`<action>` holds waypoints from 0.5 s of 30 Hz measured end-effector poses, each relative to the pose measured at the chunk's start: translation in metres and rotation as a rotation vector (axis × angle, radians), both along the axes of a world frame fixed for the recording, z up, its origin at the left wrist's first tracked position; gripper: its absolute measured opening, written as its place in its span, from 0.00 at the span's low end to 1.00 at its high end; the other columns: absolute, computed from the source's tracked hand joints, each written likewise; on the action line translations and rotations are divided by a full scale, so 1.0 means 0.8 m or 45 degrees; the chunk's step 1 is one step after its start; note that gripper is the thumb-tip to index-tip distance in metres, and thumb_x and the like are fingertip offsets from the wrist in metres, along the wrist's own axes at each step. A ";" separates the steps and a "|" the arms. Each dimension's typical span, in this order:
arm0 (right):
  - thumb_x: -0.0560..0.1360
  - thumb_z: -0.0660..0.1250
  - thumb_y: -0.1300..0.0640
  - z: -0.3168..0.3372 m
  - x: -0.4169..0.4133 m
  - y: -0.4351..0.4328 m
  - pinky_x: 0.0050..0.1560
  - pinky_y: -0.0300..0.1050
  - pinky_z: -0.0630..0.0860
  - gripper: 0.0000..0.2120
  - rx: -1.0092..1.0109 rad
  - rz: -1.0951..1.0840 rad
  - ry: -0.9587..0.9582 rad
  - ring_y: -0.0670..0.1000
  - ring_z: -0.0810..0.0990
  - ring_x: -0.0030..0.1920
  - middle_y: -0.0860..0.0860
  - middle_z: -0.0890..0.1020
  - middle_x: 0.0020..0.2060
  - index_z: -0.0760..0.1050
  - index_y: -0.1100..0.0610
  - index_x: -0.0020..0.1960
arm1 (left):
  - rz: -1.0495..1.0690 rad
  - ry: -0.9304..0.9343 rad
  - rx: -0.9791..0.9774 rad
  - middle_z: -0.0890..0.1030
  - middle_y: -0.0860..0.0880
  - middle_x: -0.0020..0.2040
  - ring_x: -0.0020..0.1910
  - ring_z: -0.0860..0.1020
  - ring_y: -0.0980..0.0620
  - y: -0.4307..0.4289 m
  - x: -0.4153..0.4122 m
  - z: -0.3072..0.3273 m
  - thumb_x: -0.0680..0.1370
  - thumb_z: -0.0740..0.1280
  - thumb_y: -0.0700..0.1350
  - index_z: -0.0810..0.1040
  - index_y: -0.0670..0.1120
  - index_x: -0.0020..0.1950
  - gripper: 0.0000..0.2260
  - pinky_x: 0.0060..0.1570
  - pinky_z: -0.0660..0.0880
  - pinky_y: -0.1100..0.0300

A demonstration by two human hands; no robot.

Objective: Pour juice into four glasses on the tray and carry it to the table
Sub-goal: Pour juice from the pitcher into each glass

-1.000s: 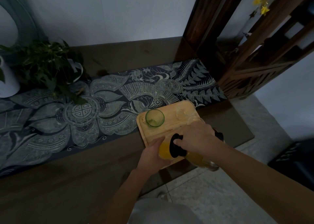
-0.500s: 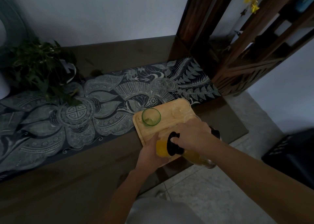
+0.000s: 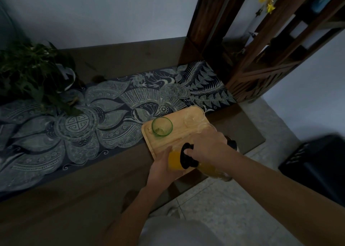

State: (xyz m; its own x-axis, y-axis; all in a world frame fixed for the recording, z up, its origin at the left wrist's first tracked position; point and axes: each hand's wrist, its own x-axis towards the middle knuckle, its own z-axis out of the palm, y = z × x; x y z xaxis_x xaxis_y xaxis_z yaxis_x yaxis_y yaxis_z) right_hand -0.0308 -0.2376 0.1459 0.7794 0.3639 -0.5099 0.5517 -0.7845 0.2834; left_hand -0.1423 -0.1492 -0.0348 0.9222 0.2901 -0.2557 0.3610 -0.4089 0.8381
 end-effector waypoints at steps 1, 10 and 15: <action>0.77 0.60 0.32 -0.001 0.000 0.001 0.44 0.49 0.66 0.27 -0.004 -0.001 -0.008 0.57 0.77 0.58 0.54 0.78 0.59 0.77 0.50 0.65 | -0.002 -0.014 0.007 0.72 0.48 0.74 0.71 0.72 0.48 0.000 0.000 0.000 0.65 0.79 0.63 0.62 0.51 0.80 0.48 0.60 0.69 0.59; 0.77 0.59 0.31 -0.008 0.001 0.004 0.44 0.50 0.65 0.28 -0.009 0.023 -0.053 0.57 0.77 0.57 0.54 0.79 0.56 0.76 0.52 0.63 | -0.002 -0.038 -0.023 0.72 0.48 0.74 0.71 0.72 0.49 0.000 -0.001 0.004 0.64 0.76 0.67 0.63 0.50 0.79 0.49 0.61 0.68 0.60; 0.77 0.58 0.31 -0.010 0.002 0.002 0.44 0.51 0.65 0.28 -0.018 0.033 -0.072 0.56 0.77 0.55 0.54 0.79 0.55 0.77 0.52 0.61 | -0.019 -0.013 0.012 0.71 0.48 0.75 0.72 0.71 0.49 0.001 0.002 0.002 0.65 0.78 0.64 0.61 0.51 0.80 0.49 0.60 0.67 0.61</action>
State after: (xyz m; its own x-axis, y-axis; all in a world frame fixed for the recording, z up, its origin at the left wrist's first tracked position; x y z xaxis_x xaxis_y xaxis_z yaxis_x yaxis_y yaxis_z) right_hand -0.0295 -0.2360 0.1377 0.7977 0.3776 -0.4703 0.5545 -0.7659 0.3255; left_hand -0.1410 -0.1482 -0.0332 0.9290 0.2784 -0.2437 0.3463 -0.4224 0.8376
